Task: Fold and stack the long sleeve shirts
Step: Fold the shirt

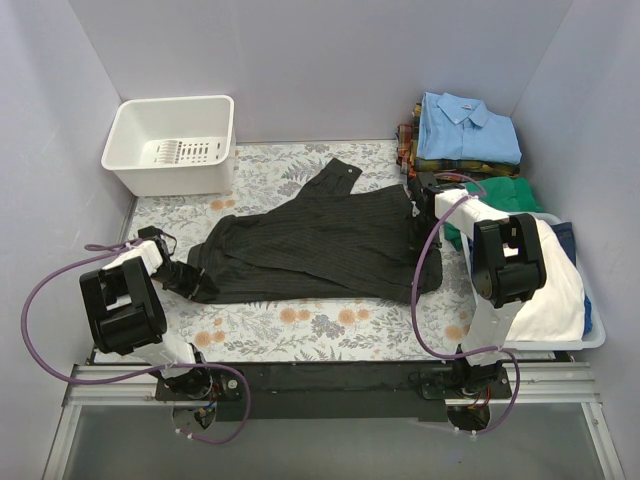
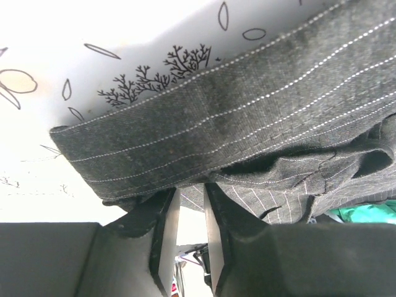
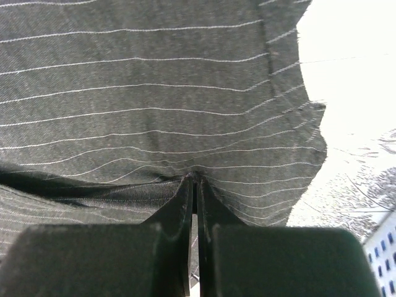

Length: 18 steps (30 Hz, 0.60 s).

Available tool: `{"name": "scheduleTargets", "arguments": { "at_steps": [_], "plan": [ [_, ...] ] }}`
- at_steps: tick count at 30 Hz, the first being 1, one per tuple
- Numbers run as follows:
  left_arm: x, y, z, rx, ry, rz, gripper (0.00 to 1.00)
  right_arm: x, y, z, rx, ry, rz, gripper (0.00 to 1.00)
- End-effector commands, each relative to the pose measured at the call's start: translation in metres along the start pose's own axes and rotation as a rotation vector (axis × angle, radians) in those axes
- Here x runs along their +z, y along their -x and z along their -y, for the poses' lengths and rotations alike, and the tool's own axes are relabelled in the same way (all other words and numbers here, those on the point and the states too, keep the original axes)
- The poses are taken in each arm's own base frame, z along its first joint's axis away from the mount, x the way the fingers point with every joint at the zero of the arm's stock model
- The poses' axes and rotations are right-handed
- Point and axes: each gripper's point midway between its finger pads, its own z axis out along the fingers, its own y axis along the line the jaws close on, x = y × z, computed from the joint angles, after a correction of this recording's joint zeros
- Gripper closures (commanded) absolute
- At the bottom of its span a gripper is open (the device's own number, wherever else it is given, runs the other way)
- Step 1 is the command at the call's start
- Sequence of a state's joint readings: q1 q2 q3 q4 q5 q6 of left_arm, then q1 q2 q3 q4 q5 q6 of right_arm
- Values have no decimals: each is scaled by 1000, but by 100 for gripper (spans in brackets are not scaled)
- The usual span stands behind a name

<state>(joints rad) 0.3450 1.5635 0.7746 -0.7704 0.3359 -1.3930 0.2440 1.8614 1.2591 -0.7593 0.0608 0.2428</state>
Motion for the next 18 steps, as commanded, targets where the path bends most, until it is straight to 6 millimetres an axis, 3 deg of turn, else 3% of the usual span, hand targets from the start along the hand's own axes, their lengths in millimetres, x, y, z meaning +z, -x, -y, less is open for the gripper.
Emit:
{"name": "scheduleTargets", "arguments": {
  "at_steps": [1,12,18],
  "plan": [
    [21,22,-26,11,113,114,80,-17,17,15,39,-55,76,99],
    [28,23,-38,-26,162,121,83,-32,66,12,69,-32,177,99],
    [28,25,-38,-24,159,120,84,-17,72,11,81,-28,148,99]
  ]
}}
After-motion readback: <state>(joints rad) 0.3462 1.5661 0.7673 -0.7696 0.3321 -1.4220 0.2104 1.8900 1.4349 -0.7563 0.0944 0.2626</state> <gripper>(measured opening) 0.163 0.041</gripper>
